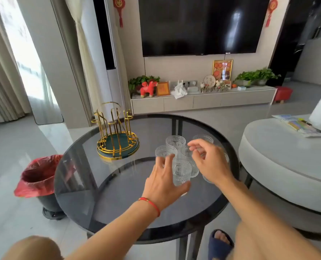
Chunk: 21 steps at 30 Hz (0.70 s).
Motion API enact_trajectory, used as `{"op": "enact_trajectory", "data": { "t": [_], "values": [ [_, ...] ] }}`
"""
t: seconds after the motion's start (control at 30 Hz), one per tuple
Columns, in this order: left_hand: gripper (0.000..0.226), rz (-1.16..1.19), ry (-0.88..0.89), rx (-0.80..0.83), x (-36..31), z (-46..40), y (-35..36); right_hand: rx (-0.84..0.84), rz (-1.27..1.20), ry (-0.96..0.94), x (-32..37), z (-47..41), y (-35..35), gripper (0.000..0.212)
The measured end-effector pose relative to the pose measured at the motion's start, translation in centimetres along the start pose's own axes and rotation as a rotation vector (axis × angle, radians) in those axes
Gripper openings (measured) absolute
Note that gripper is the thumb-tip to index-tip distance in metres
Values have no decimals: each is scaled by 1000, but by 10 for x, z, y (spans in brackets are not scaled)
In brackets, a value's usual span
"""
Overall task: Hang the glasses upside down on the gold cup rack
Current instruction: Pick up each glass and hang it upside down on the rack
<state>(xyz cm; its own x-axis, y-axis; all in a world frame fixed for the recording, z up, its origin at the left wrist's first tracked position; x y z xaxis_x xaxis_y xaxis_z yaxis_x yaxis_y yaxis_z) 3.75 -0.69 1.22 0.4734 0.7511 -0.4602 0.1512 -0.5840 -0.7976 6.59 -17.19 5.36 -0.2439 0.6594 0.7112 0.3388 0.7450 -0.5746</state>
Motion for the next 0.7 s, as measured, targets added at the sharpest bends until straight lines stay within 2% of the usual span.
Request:
{"op": "enact_trajectory", "data": {
  "t": [0.13,0.27,0.37,0.47,0.57,0.63,0.7],
  "values": [
    [80,-12,-32,-154,-3,-13,13,-41,-138,131,-20,8,10,19],
    [85,91,-77,-220,3,-15,7,-35,-258,148,-10,4,10,21],
    [85,247,-122,-264,13,-15,-25,-12,-330,136,-4,14,8,13],
    [76,659,-276,-320,38,-28,-62,75,-415,113,10,17,15,22],
    [50,1152,-432,-305,62,-48,-73,237,-390,104,29,6,39,47],
    [58,1347,-487,-299,78,-55,-74,303,-400,110,45,-10,60,66],
    [70,1456,-512,-306,93,-59,-72,331,-414,141,54,-28,79,75]
  ]
}}
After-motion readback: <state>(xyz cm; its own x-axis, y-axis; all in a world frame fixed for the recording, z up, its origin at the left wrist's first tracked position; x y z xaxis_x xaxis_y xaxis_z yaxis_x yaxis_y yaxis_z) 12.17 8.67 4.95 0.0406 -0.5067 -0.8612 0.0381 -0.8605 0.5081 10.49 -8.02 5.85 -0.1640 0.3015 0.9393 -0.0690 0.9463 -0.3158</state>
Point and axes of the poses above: each hand's wrist, its own z-axis away from the middle knuckle, its own y-axis out of the palm, x = y × z, the point moved 4 cm from there along -z, towards the middle knuckle, and after that the axes turned 10 degrees about y, right-handed, at the moved point
